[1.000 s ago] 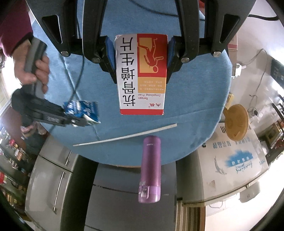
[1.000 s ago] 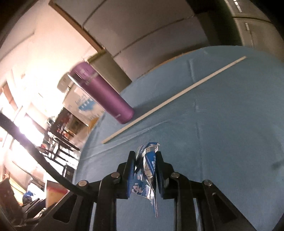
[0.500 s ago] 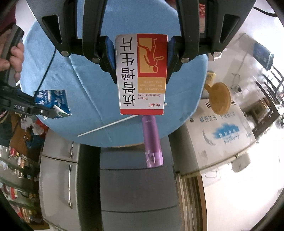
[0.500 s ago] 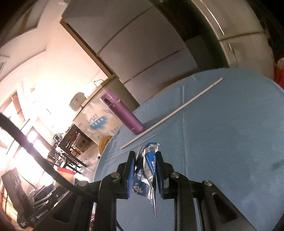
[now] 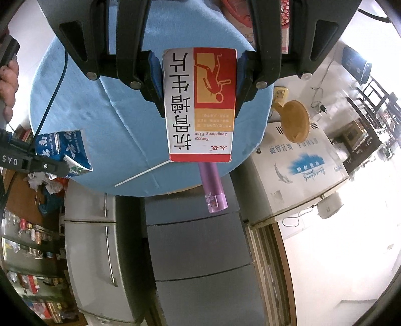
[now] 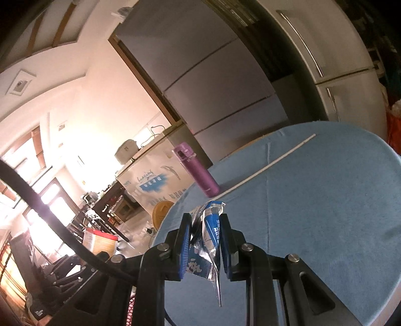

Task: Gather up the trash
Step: 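Carry carton in left tool and foil wrapper in right tool to basket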

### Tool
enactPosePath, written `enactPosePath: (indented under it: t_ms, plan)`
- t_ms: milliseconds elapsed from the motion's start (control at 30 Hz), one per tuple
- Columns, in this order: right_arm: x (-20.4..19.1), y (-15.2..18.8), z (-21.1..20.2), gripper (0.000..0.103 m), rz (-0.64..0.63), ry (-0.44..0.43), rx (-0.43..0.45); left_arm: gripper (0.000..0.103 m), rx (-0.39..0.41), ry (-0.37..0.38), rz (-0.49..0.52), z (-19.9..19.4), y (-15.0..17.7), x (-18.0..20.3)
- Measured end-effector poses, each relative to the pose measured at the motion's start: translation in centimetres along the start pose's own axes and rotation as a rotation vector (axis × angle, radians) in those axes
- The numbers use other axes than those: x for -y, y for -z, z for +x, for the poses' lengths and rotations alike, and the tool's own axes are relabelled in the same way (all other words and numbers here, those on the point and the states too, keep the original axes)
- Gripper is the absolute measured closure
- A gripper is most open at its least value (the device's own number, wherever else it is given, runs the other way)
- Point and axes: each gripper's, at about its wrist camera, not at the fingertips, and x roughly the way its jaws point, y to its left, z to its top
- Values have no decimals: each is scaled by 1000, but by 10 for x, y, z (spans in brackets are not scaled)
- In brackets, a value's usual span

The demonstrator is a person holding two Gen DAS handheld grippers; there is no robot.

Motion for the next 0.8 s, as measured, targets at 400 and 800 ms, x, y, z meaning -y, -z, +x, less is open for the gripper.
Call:
enactPosePath:
  t_ms: [400,800]
  plan:
    - [-25,15,-8,79,-26,-47,-17,55,-11,-74,2,-20,19,-13]
    - [-63,37,24,79,-71,-111,-96,55,-53,-158,-44,-18,43,-56]
